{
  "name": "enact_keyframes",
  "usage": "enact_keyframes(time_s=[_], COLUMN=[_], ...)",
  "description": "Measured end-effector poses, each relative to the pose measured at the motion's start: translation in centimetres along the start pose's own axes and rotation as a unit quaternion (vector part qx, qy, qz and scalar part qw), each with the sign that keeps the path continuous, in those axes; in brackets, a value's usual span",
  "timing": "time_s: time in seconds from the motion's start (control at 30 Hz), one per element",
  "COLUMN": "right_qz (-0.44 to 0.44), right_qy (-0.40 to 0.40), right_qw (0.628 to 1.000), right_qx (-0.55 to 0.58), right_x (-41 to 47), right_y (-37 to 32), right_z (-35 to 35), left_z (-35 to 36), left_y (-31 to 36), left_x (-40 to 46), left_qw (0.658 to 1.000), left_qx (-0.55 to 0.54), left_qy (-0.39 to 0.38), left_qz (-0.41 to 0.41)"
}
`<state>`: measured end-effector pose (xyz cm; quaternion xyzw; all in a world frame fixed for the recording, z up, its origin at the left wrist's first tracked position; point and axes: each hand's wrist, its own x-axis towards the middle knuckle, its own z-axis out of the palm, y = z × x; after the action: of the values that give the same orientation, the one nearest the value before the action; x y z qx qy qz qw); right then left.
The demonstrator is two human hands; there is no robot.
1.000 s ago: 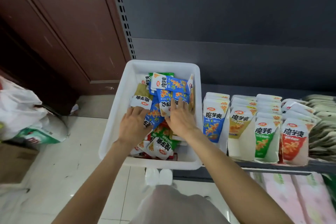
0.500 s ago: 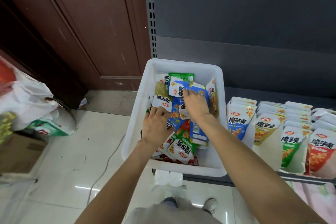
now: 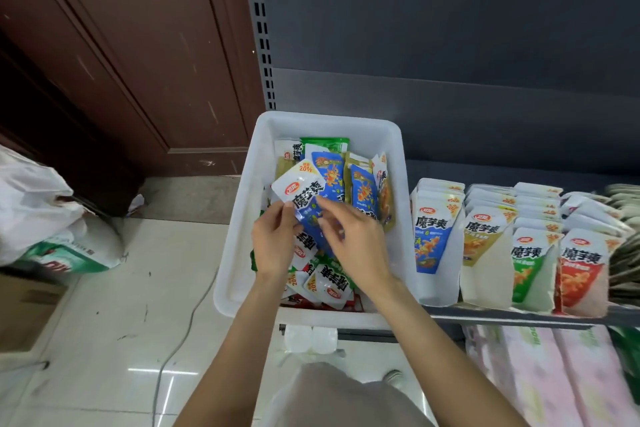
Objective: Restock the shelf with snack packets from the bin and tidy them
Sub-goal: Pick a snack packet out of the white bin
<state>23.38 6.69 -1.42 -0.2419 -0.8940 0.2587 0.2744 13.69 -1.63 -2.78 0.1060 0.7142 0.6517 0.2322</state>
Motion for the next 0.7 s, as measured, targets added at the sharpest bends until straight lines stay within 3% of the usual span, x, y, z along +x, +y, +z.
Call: enact_keyframes(time_s=[0.17, 0.27, 0.33, 0.4, 0.5, 0.57, 0.63, 0.7], right_qz=[0.138, 0.153, 0.142, 0.124, 0.164, 0.21, 0.229, 0.222], right_qy=[0.033, -0.005, -0.016, 0.013, 0.112, 0.165, 0.174, 0.135], right_qw=[0.984, 0.974, 0.98, 0.99, 0.979, 0.961, 0.955, 0.965], right_qx=[0.11, 0.168, 0.137, 0.061, 0.035, 0.068, 0.072, 0.043], right_x=[-0.1, -0.6, -1.3, -2.1, -3.4, -4.2, -4.6, -4.5], right_y=[0.2, 0.3, 0.9, 2.0, 4.7, 6.6, 8.0, 8.7], right_z=[-5.6, -10.5, -13.8, -16.2, -18.0, -18.8, -19.2, -18.9], left_z=[0.3, 2.2, 4.3, 6.6, 9.2, 10.1, 10.4, 10.4], left_y=[1.9, 4.4, 5.8, 6.5, 6.6, 5.6, 3.6, 1.9], left_x=[-0.7, -2.7, -4.1, -5.2, -6.1, -5.9, -5.6, -5.4], left_qw=[0.984, 0.942, 0.902, 0.89, 0.907, 0.91, 0.89, 0.875], left_qx=[0.1, 0.168, 0.207, 0.185, 0.148, 0.205, 0.316, 0.383], left_qy=[-0.061, -0.141, -0.171, -0.182, -0.16, -0.143, -0.157, -0.188], left_qz=[0.133, 0.253, 0.339, 0.374, 0.361, 0.332, 0.288, 0.227])
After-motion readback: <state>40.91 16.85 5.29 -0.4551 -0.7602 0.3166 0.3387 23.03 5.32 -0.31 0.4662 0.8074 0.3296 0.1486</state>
